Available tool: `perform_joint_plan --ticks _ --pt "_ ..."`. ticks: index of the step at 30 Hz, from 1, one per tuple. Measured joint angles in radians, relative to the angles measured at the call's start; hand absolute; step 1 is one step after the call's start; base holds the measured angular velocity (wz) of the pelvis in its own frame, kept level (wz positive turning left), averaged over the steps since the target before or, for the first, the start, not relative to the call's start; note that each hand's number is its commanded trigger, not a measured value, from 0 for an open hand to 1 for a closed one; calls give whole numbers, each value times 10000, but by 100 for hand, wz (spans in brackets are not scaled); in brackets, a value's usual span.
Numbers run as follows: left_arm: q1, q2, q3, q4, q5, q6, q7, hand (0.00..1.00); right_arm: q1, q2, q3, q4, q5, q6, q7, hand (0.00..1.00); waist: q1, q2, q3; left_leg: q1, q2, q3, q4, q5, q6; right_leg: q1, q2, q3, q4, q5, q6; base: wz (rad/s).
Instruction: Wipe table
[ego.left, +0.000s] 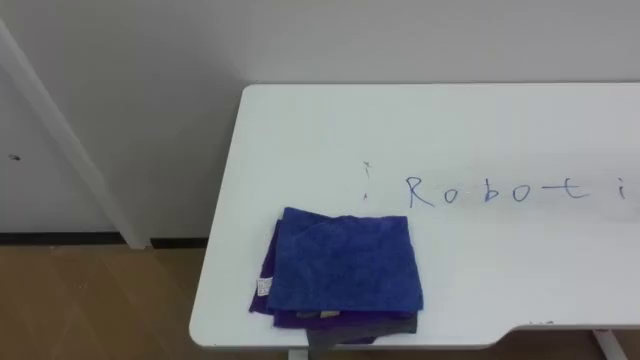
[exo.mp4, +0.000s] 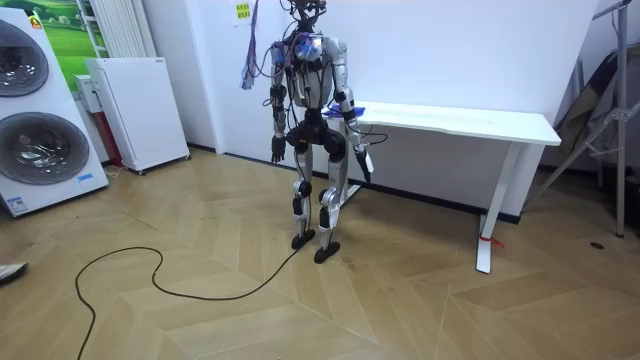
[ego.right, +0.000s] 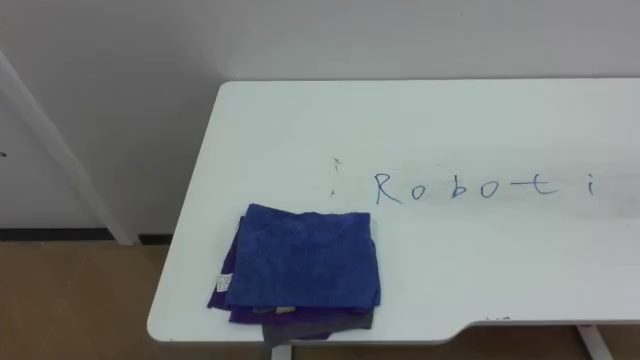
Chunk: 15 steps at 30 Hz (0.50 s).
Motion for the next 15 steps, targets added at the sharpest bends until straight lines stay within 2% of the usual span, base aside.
perform_joint_plan --ticks 11,15 --pt "-28 21 -16 -6 -5 -47 -36 0 -33 12 20 -32 53 -2 309 0 3 33 -4 -2 3 27 36 -4 0 9 -2 8 20 2 -2 0" --pt "7 20 -34 34 -19 -39 -36 0 -28 2 -11 8 727 19 248 0 -3 31 0 7 19 94 88 -29 11 -4 -3 6 61 2 -2 -2"
